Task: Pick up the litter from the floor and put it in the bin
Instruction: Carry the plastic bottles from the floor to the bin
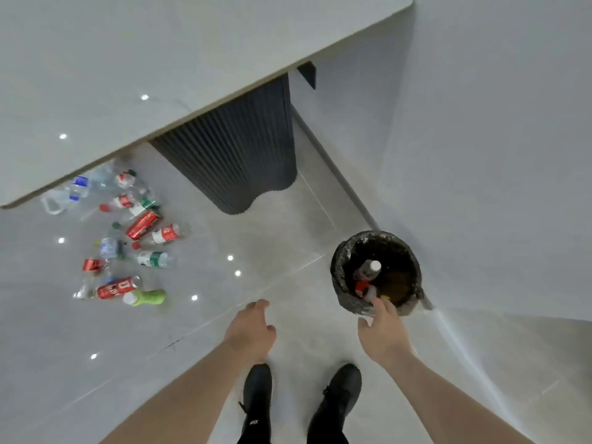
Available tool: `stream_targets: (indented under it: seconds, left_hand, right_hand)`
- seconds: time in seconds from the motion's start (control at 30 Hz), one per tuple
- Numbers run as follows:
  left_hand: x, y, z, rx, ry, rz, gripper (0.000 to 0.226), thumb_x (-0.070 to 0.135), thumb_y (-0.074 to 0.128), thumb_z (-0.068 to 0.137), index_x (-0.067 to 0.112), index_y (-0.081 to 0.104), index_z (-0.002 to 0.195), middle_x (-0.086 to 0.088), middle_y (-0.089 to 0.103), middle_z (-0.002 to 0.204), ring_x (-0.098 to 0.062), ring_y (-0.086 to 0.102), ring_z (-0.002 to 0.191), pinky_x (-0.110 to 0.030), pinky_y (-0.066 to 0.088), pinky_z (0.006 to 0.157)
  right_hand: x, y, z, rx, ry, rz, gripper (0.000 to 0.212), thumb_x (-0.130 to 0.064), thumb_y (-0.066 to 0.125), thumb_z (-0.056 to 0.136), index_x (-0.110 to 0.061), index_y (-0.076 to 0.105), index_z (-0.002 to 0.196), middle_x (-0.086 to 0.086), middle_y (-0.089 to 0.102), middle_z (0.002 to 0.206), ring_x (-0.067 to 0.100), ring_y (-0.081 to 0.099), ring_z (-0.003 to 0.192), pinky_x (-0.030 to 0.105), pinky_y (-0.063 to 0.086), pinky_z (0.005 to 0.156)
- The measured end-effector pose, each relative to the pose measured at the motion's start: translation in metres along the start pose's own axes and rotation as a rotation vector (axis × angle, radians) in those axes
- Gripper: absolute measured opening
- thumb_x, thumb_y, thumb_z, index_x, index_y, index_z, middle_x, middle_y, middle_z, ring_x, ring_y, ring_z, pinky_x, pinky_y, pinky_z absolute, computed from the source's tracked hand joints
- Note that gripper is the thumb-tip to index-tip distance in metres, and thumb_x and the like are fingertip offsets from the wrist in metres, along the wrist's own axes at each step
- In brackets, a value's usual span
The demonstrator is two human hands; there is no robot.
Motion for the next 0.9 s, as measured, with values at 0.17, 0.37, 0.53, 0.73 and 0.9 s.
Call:
stream_targets:
  seconds: [0.17, 0.37, 0.53, 0.73, 0.9]
  left_hand:
    - [-0.118, -0.072, -0.083, 0.102, -0.104, -0.012, 0.058, 0.027, 0.054, 0.094, 0.025, 0.04, 0.15, 0.003, 0.04, 0.152, -0.022, 0.049, 0.131, -0.036, 0.045, 0.107]
    - [-0.277, -0.127, -0.133, 0.191, -0.156, -0.027, 0.058, 0.028, 0.056, 0.091, 0.022, 0.044, 0.148, 0.003, 0.034, 0.157, -0.022, 0.044, 0.136, -0.036, 0.042, 0.11]
    - [-0.393, -0.161, -0.17, 0.158, -0.141, 0.076, 0.064, 0.03, 0.054, 0.094, 0.023, 0.033, 0.154, -0.002, 0.018, 0.166, -0.025, 0.03, 0.146, -0.037, 0.034, 0.116]
    - [-0.499, -0.225, -0.202, 0.152, -0.14, 0.139, 0.068, 0.031, 0.052, 0.095, 0.023, 0.026, 0.157, -0.006, 0.01, 0.168, -0.027, 0.016, 0.152, -0.039, 0.022, 0.123]
    - [-0.547, -0.284, -0.209, 0.167, -0.152, 0.104, 0.069, 0.035, 0.052, 0.095, 0.024, 0.024, 0.157, -0.005, 0.009, 0.168, -0.027, 0.017, 0.152, -0.039, 0.023, 0.122]
  right_hand:
    - [-0.118, 0.037, -0.084, -0.114, -0.163, -0.124, 0.064, -0.028, 0.048, 0.101, -0.024, 0.021, 0.158, -0.003, 0.005, 0.167, 0.022, 0.016, 0.153, 0.037, 0.03, 0.118]
    - [-0.242, 0.13, -0.163, -0.166, -0.274, -0.212, 0.066, -0.027, 0.05, 0.099, -0.023, 0.02, 0.158, -0.002, 0.002, 0.167, 0.024, 0.014, 0.152, 0.036, 0.032, 0.118]
    - [-0.322, 0.212, -0.224, -0.148, -0.233, -0.224, 0.069, -0.03, 0.052, 0.097, -0.024, 0.021, 0.158, -0.001, 0.003, 0.168, 0.025, 0.013, 0.153, 0.036, 0.031, 0.119]
    - [-0.402, 0.278, -0.286, -0.172, -0.236, -0.24, 0.073, -0.031, 0.053, 0.093, -0.025, 0.021, 0.158, 0.001, 0.003, 0.168, 0.026, 0.012, 0.153, 0.039, 0.026, 0.121]
    - [-0.475, 0.301, -0.302, -0.17, -0.258, -0.241, 0.07, -0.031, 0.051, 0.097, -0.026, 0.019, 0.159, -0.001, 0.001, 0.168, 0.025, 0.009, 0.154, 0.039, 0.026, 0.121]
Point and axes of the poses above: each hand's wrist, its own z-axis towards the middle knuckle, its own y-axis out of the palm, x = y × z, the point moved 7 cm from there along z, towards the middle knuckle
